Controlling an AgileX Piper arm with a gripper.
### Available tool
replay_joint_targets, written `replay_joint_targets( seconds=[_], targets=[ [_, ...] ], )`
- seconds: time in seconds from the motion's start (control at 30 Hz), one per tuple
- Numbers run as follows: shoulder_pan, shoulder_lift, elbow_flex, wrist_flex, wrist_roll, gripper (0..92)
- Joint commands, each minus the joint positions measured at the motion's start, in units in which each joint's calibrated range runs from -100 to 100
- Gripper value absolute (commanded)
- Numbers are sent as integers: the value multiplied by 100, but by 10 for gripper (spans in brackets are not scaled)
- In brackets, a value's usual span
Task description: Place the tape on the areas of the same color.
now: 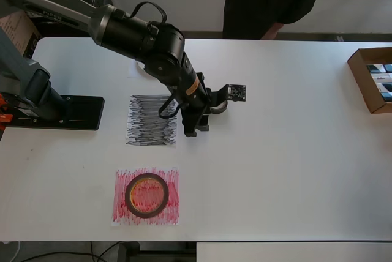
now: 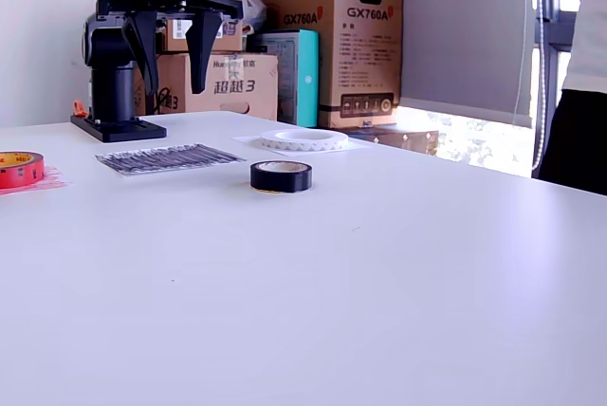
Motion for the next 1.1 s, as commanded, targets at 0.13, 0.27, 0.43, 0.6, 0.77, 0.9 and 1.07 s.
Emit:
replay_joint_targets(
  seconds=[0.13, 0.27, 0.43, 0.6, 0.77, 0.9, 1.07],
  targets=[
    [43, 273, -191, -33, 39, 538],
    [83, 544, -446, -33, 47, 538],
    [90, 881, -673, -33, 56, 538],
    [169, 1311, -973, -33, 56, 538],
    [327, 1639, -1227, -33, 72, 538],
    [532, 1685, -1273, -33, 170, 538],
    [746, 1685, -1227, -33, 309, 538]
  ],
)
